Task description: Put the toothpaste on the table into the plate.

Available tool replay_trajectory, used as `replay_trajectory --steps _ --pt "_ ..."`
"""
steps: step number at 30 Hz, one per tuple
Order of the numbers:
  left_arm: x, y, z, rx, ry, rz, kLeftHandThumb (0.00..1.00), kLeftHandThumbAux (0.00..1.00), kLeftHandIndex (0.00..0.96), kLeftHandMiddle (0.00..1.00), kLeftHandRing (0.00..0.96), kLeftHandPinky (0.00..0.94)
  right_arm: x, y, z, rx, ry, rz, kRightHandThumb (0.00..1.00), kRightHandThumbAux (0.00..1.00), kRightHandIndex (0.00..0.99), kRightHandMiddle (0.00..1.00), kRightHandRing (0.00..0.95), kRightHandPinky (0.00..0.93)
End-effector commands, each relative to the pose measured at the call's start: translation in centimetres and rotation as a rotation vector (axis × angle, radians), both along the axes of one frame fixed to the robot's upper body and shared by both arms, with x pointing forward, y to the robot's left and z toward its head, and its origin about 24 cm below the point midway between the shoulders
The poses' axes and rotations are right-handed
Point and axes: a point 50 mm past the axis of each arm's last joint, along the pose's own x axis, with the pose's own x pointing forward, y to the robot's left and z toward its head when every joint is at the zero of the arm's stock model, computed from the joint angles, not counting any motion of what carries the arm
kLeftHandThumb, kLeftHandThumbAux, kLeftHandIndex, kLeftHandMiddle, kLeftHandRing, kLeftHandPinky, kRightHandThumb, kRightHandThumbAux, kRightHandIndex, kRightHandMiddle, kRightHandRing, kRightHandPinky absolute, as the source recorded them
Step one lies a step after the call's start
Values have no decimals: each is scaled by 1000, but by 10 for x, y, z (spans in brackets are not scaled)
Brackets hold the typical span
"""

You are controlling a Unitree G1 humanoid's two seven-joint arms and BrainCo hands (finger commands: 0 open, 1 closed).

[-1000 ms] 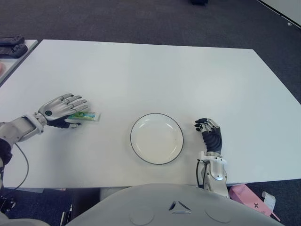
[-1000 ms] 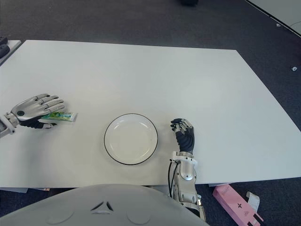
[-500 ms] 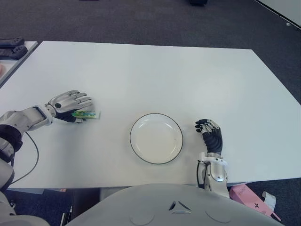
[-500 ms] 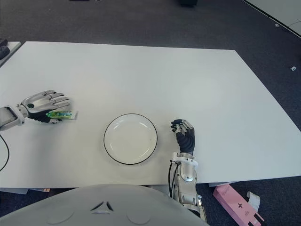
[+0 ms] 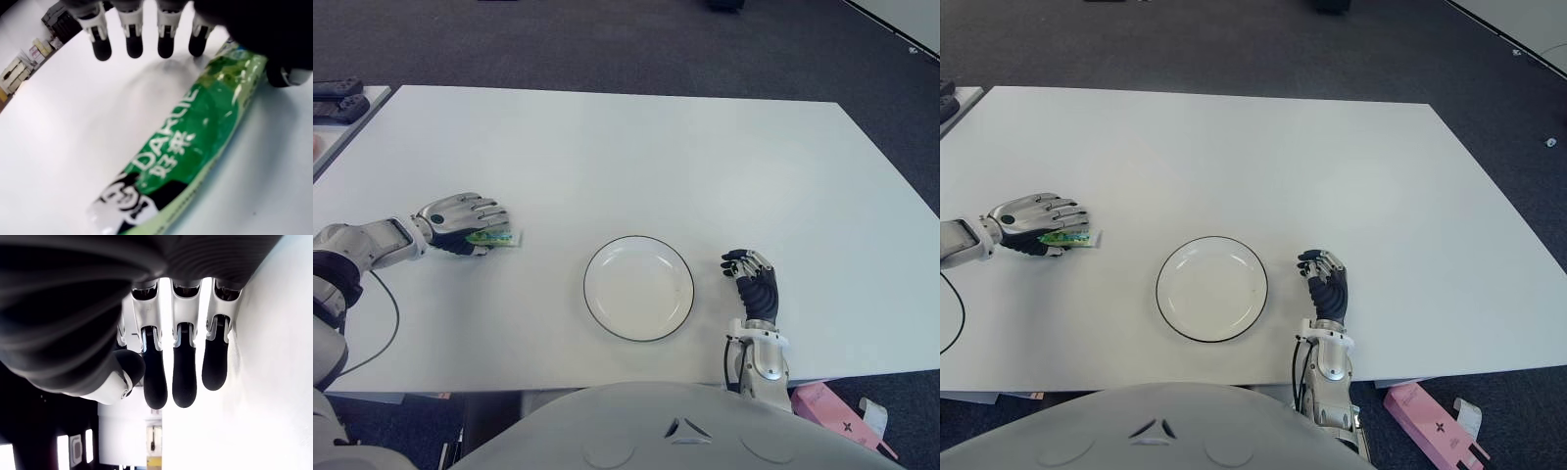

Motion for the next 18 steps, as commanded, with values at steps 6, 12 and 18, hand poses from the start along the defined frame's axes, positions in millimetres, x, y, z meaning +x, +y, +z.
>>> replay_trajectory --steps 6,12,18 --pt "-33 -8 -40 21 284 46 377 220 0 29 26 121 -2 -3 -5 20 38 -14 711 727 428 486 479 470" --pt "-33 -6 -45 -15 419 233 433 256 0 64 93 215 -3 -3 -4 9 29 -7 711 728 428 490 486 483" --pt "-33 -4 -53 -20 485 365 506 277 29 90 131 257 -3 -4 -4 7 32 -3 711 728 428 488 482 465"
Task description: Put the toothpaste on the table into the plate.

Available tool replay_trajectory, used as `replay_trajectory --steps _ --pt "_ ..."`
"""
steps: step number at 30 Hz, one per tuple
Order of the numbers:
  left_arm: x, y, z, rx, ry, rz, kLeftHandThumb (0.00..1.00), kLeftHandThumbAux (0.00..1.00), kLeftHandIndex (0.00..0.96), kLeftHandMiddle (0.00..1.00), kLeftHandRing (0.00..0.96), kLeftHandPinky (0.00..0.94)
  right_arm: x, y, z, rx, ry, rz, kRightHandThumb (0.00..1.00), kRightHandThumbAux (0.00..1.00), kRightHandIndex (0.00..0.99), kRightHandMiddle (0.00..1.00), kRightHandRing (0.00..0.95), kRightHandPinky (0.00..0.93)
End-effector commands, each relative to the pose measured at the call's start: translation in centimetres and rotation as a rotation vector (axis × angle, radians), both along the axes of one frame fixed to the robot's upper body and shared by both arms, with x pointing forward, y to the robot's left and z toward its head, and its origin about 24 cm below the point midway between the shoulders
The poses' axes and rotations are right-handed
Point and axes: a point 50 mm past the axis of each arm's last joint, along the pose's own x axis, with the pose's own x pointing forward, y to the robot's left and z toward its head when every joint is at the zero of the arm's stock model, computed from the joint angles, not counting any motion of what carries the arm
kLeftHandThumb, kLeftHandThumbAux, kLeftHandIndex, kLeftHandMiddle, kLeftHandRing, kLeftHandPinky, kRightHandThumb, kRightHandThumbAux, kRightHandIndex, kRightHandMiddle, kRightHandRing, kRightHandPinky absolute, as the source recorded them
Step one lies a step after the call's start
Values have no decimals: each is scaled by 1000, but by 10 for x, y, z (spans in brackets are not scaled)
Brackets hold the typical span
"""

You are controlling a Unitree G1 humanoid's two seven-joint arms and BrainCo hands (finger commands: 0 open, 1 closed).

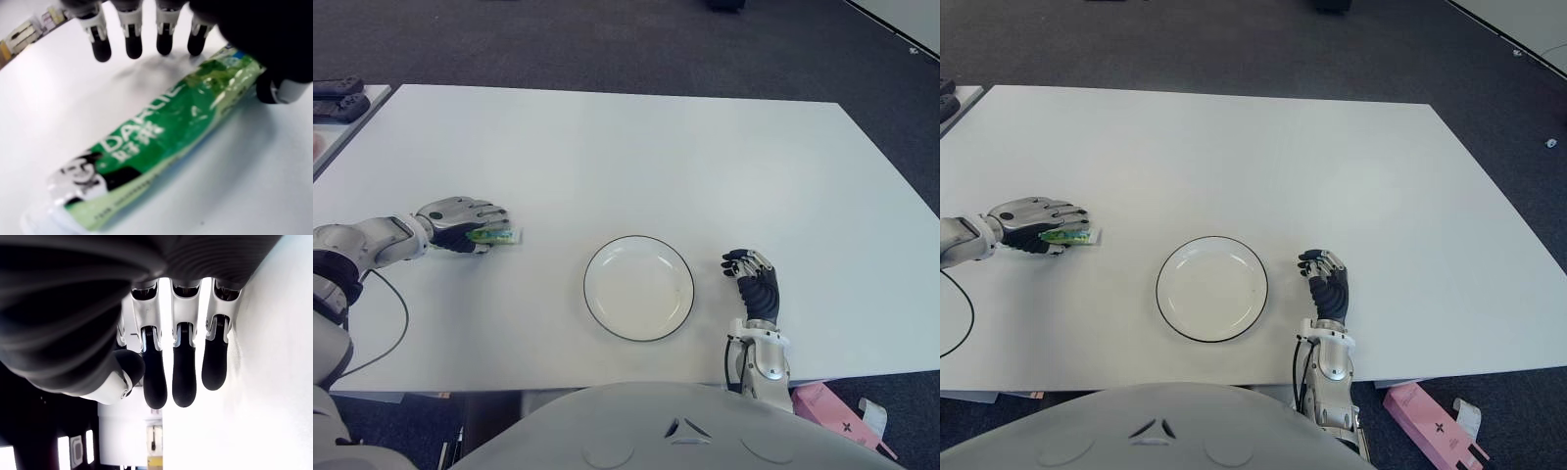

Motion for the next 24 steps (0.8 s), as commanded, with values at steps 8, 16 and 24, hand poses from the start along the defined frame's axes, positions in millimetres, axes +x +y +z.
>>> replay_trajectory --steps 8,16,24 --pt "-40 -3 -58 -5 443 260 567 276 73 130 140 203 -4 -4 -4 -7 31 -1 711 728 428 487 479 458" --pt "-39 -2 -56 -57 441 320 595 272 104 165 158 215 -3 -4 -3 -10 31 1 711 728 428 485 476 457" --pt "-38 2 -56 -103 382 378 682 347 242 280 305 397 -2 -4 -3 -4 27 0 711 728 428 485 478 466"
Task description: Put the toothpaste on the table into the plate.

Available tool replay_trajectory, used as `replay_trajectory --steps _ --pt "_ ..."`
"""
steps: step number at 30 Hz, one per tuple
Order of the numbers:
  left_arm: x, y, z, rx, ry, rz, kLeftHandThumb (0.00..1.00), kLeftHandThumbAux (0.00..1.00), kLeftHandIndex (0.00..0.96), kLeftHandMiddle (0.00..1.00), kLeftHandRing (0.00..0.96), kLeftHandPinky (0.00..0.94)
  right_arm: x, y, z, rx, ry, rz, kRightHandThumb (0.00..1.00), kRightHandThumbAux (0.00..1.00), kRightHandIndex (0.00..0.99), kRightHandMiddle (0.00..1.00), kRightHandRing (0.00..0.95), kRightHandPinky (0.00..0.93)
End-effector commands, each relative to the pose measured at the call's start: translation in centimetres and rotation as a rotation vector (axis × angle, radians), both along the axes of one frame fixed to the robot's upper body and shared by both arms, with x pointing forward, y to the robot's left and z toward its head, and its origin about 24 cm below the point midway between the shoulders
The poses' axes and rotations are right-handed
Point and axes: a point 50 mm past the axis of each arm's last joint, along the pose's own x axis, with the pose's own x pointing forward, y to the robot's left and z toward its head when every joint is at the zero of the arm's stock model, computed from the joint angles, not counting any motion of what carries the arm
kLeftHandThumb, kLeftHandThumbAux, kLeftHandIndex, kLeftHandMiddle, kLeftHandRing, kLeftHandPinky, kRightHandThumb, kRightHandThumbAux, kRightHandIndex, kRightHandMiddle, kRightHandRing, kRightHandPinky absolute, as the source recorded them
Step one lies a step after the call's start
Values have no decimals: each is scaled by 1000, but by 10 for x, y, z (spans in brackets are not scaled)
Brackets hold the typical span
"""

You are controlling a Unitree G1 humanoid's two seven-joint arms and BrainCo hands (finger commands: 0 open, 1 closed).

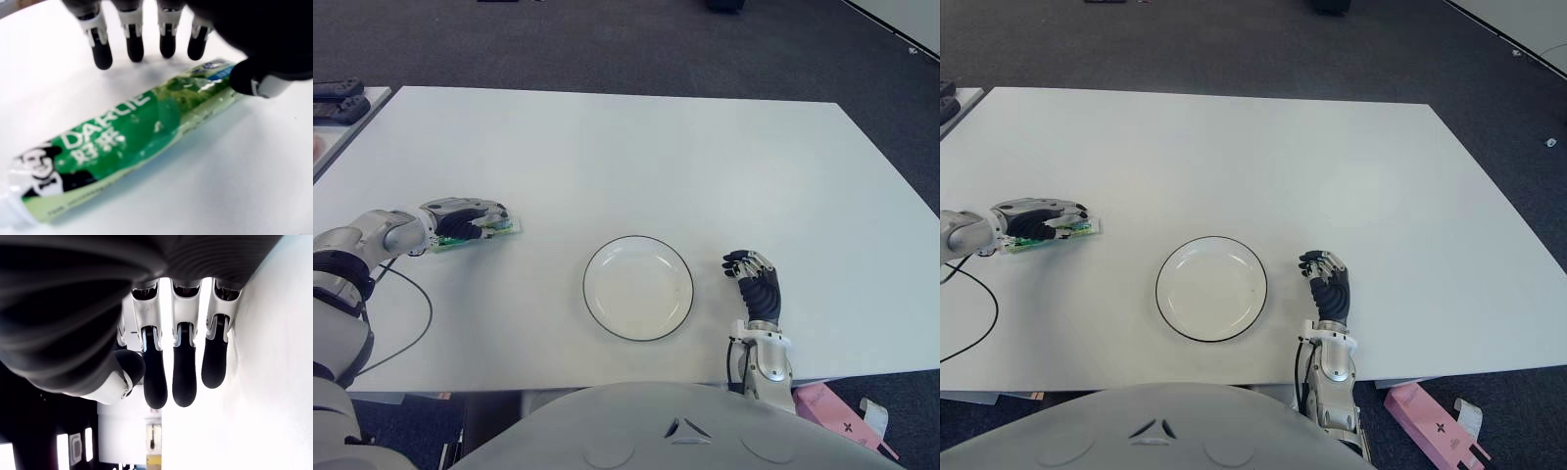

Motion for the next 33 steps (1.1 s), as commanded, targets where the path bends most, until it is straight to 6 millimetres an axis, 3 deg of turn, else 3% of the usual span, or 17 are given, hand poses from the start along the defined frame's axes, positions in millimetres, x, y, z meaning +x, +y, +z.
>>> replay_trajectory --steps 1,4,9,11,15,25,33 --pt "-43 3 -52 64 265 58 698 355 309 326 341 415 -1 -1 -3 11 20 -4 711 728 428 485 478 466" --pt "-44 3 -51 50 249 54 723 367 400 412 413 450 -1 -1 -3 11 18 -4 711 728 428 486 478 466" --pt "-45 4 -51 4 174 91 752 404 556 642 641 613 -1 -1 -3 10 14 -5 711 728 428 486 477 466" --pt "-46 4 -51 -9 153 103 741 569 491 703 701 670 -1 -1 -3 10 13 -5 711 727 428 485 476 466" --pt "-46 2 -50 -31 126 102 735 663 455 755 755 740 -1 -1 -3 8 10 -5 711 728 428 485 476 464" --pt "-47 1 -52 -69 47 145 733 697 443 832 825 828 -1 -2 -2 10 5 -2 710 729 428 482 474 460" --pt "-49 0 -51 -69 26 138 730 701 442 849 837 813 0 -3 -3 13 6 -3 710 729 428 484 479 470"
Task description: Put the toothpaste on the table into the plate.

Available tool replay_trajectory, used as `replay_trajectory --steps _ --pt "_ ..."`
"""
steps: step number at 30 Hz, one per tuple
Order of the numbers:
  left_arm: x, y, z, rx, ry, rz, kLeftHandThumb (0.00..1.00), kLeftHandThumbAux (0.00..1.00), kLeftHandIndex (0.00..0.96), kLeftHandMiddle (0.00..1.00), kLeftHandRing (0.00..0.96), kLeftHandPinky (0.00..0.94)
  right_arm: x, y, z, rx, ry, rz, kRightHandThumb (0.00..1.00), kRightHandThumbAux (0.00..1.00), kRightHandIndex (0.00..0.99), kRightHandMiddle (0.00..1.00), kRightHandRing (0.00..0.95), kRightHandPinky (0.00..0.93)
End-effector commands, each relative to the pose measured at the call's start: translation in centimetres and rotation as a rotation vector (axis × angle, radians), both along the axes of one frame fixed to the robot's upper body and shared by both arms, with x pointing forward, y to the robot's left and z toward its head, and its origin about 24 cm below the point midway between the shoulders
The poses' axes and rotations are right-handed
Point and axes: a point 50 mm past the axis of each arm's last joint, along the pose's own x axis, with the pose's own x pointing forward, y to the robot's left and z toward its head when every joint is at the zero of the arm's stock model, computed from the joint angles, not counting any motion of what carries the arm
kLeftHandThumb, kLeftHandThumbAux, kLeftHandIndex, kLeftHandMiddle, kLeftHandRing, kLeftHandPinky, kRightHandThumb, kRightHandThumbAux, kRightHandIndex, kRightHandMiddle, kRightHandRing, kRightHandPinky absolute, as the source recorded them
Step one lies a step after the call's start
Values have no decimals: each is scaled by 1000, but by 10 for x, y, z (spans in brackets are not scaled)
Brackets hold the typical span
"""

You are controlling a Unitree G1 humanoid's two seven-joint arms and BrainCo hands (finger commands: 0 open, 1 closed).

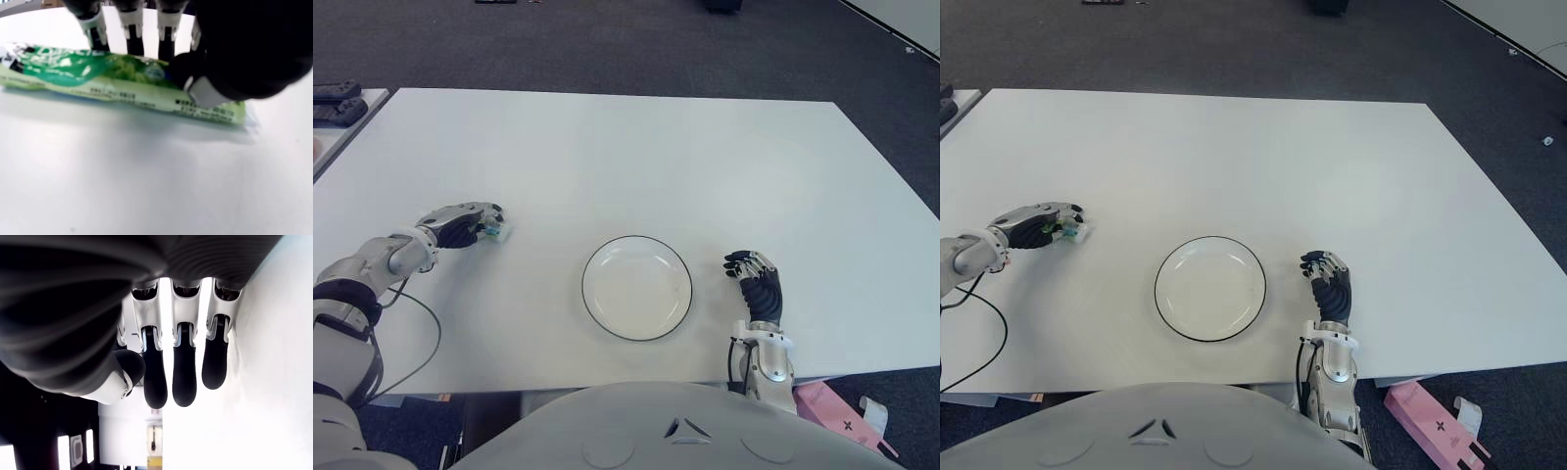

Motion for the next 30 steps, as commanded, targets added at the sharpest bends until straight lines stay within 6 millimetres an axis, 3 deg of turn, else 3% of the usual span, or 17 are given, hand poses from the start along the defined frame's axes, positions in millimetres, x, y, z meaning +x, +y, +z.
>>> replay_trajectory --steps 1,11,16,23,30 --pt "-30 -3 -34 46 178 -9 730 701 442 850 837 811 1 0 -3 12 12 0 710 729 428 483 479 466" --pt "-26 -5 -29 83 134 -36 728 702 441 859 846 833 1 -1 -3 -2 5 12 709 728 428 480 471 462" --pt "-17 -3 -11 75 46 -59 728 703 441 863 849 831 1 -2 -3 -16 3 17 709 729 429 485 476 472" --pt "0 -1 18 72 -97 -83 724 695 442 812 800 739 -1 -1 -6 -16 -2 18 710 729 429 489 481 471" --pt "2 5 35 115 -139 -114 712 692 435 736 735 658 1 0 -5 3 8 14 711 729 429 487 481 466"
